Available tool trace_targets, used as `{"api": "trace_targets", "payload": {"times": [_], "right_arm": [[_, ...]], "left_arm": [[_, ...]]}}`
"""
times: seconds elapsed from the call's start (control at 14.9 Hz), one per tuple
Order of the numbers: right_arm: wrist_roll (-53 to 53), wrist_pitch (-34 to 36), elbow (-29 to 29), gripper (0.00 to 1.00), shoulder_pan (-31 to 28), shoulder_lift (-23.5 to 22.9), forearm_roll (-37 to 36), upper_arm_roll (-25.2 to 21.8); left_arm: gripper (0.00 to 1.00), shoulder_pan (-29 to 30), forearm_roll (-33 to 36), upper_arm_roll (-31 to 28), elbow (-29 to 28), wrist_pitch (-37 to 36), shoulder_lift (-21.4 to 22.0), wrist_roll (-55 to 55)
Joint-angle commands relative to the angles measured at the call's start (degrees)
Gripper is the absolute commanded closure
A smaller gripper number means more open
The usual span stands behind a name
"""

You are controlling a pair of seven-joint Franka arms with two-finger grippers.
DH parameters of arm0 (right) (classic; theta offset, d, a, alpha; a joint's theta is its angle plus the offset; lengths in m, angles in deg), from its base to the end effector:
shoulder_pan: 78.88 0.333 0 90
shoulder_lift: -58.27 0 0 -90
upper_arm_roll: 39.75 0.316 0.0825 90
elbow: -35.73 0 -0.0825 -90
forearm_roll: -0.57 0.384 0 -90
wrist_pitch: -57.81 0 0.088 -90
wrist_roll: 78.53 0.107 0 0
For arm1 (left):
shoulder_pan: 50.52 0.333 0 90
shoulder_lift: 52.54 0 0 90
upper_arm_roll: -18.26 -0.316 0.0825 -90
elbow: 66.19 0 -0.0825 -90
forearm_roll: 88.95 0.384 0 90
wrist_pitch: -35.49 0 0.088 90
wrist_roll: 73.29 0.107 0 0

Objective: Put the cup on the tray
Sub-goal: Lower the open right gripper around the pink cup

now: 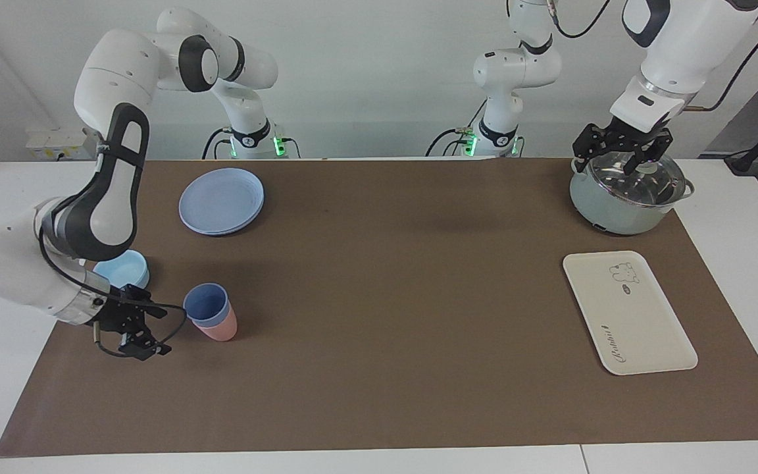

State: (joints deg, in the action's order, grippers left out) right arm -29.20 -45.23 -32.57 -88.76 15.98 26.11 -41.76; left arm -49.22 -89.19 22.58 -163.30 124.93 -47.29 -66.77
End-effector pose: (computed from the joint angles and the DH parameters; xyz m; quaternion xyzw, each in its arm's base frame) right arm 0.7310 -0.1096 0.3429 -0.8092 0.5487 0.1249 0.1686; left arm 0.5223 -0.0298 0.6145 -0.9963 0.0829 0.0213 0.0007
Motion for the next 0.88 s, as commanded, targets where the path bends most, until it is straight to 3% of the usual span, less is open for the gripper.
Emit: {"api": "trace_targets", "payload": {"times": [0.0,0.27,0.54,0.81], "right_arm": [[3.0,0.0,0.8,0.04,-0.1,-1.0,2.8,0.8],[5.8,-1.2,-2.8,0.04,0.3,-0.6,5.7,0.9],[6.3,-2.6,-10.0,0.04,0.1,2.4,9.5,0.9],[5.7,-1.6,-12.1,0.01,0.0,3.6,12.1,1.0]], "left_arm": [[0.0,0.9,-0.2,0.3,-0.4,-0.5,0.6,0.9],[0.0,0.9,-0.2,0.3,-0.4,-0.5,0.6,0.9],[0.0,0.9,-0.2,0.3,-0.4,-0.5,0.6,0.9],[0.0,0.9,-0.2,0.3,-0.4,-0.5,0.6,0.9]]}}
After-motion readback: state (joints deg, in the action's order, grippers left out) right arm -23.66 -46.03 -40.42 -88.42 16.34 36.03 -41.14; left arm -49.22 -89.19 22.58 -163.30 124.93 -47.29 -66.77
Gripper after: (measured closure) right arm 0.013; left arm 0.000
